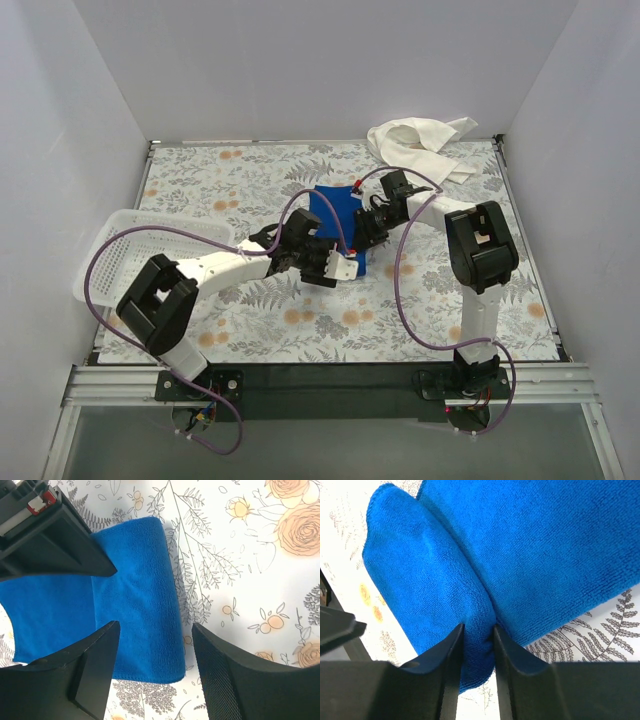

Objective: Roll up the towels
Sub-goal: Roll the towel

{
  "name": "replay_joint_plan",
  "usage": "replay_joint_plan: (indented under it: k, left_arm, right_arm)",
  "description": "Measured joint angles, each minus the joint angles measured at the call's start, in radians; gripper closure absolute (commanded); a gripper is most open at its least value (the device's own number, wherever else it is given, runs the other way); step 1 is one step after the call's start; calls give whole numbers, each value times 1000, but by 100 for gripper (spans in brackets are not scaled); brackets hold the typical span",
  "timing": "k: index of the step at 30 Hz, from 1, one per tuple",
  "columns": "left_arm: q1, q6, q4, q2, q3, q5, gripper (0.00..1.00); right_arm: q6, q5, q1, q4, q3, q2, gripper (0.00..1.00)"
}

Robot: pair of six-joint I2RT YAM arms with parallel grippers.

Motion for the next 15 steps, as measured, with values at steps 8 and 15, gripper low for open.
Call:
replay_joint_plan:
  k: [8,15]
  left_arm:
    - [-6,8,50,12,-13,-22,45]
    - [-6,35,52,26,-35,-23,46]
  right_arm:
    - [-31,-4,11,-2,5,-19,73]
    - [-50,-8,31,-9,32,-3,73]
